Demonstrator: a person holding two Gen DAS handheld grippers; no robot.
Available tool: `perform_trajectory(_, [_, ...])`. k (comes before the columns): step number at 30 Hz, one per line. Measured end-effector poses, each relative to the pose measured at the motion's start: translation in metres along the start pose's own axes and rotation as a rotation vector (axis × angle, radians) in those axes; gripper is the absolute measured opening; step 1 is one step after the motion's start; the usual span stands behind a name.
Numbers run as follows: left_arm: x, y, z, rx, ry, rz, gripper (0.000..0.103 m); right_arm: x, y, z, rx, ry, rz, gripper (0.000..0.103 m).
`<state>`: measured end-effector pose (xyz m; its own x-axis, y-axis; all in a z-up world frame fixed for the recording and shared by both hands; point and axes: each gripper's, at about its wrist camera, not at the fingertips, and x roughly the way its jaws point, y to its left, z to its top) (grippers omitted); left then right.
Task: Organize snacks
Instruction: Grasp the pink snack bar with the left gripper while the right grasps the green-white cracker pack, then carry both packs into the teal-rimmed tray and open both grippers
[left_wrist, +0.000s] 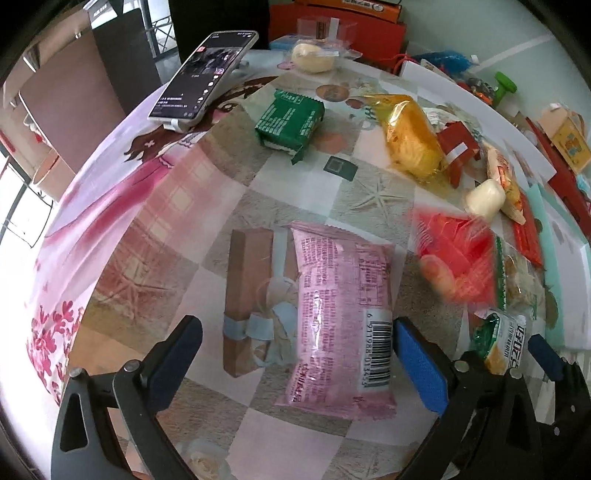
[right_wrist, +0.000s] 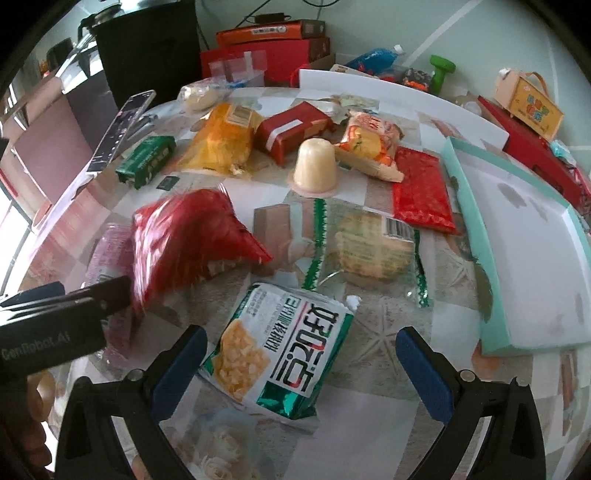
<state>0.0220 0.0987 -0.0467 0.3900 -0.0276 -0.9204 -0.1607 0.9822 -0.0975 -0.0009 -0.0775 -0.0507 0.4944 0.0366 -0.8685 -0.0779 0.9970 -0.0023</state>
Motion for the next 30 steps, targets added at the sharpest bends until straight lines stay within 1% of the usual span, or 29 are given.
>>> perform_trajectory(1, [0.001,0.0,0.0,-0.002,0.002,-0.007,0.093,0.0,-0.002,0.0,0.007,-0.002,-0.009,0.103])
perform_trajectory(2, [0.002,0.0,0.001,-0.004,0.004,-0.013,0.09,0.0,-0.004,0.0,0.013,-0.003,-0.02,0.103])
perform_trajectory(4, [0.004,0.0,0.001,-0.005,0.01,-0.024,0.079,0.001,-0.009,0.0,0.031,0.009,-0.039,0.103])
perform_trajectory(5, [0.005,0.0,0.001,-0.006,0.014,-0.033,0.076,0.001,-0.011,-0.001,0.041,0.012,-0.041,0.103])
perform_trajectory(7, [0.005,-0.002,0.002,0.001,0.011,-0.047,0.064,0.001,-0.015,-0.001,0.059,0.014,-0.036,0.102])
perform_trajectory(8, [0.005,-0.004,0.002,0.004,0.011,-0.055,0.061,0.0,-0.016,0.0,0.061,0.01,-0.033,0.1])
perform_trajectory(9, [0.003,-0.004,0.0,0.008,0.01,-0.064,0.055,-0.002,-0.015,0.0,0.059,0.003,-0.029,0.096])
perform_trajectory(10, [0.003,-0.006,0.0,0.013,0.007,-0.072,0.05,-0.003,-0.015,0.001,0.057,-0.003,-0.024,0.089])
perform_trajectory(11, [0.002,-0.007,-0.001,0.016,0.007,-0.073,0.049,-0.004,-0.014,0.001,0.055,-0.005,-0.019,0.085])
perform_trajectory(13, [0.002,-0.009,0.0,0.014,0.007,-0.076,0.047,-0.004,-0.012,0.002,0.054,-0.005,-0.005,0.073])
perform_trajectory(14, [0.001,-0.011,0.001,0.011,0.007,-0.078,0.045,-0.004,-0.012,0.002,0.054,-0.002,0.008,0.069])
perform_trajectory(15, [0.001,-0.012,0.001,0.009,0.004,-0.082,0.043,-0.004,-0.011,0.002,0.056,-0.001,0.018,0.059])
perform_trajectory(16, [-0.001,-0.013,0.001,0.006,-0.001,-0.089,0.042,-0.005,-0.011,0.002,0.059,0.0,0.027,0.057])
perform_trajectory(18, [-0.005,-0.009,-0.001,0.005,-0.009,-0.1,0.042,-0.006,-0.009,0.003,0.051,-0.001,0.025,0.055])
perform_trajectory(22, [-0.015,-0.009,-0.002,0.011,-0.032,-0.116,0.041,-0.009,-0.009,0.002,0.055,-0.002,0.052,0.054])
perform_trajectory(26, [-0.024,-0.009,-0.001,0.006,-0.053,-0.122,0.04,-0.018,-0.01,-0.001,0.055,-0.032,0.061,0.054])
perform_trajectory(30, [-0.032,-0.005,0.005,-0.003,-0.077,-0.093,0.04,-0.031,-0.012,-0.001,0.058,-0.073,0.076,0.054])
